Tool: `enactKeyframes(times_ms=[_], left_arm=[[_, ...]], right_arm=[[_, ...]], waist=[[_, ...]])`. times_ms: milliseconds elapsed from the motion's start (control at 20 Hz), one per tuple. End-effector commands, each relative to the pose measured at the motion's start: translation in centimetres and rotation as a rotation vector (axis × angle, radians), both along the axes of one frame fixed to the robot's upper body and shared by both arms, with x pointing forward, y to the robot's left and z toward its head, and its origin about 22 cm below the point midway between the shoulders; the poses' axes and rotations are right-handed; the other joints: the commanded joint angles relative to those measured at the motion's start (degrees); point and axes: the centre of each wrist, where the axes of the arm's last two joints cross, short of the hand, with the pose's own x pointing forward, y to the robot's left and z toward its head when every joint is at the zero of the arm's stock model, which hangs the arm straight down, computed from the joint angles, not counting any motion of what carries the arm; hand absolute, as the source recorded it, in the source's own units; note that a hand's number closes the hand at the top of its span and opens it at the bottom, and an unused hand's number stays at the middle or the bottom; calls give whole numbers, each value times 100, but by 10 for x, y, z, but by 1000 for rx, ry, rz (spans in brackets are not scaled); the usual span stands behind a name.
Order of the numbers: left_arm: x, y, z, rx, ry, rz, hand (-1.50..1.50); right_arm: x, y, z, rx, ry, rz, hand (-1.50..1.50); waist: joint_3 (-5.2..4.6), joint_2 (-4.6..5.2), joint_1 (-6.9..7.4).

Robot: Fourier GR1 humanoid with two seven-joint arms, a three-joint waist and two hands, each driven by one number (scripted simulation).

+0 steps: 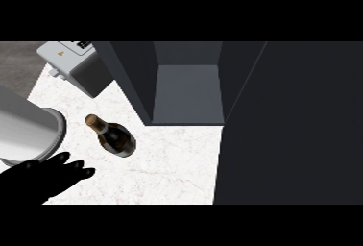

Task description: Pick up the wine, place it into the cabinet and close the cabinet

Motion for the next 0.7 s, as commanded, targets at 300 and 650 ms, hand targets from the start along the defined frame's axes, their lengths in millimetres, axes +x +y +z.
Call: enactKeyframes(times_ms=[300, 650], left_arm=[[-40, 8, 25, -29, 15, -21, -150], [-32, 22, 42, -30, 59, 26, -150]], right_arm=[[-16, 7, 25, 18, 7, -9, -150], [-14, 5, 38, 16, 10, 4, -150]], waist=[[2, -6, 41], [2, 1, 7]])
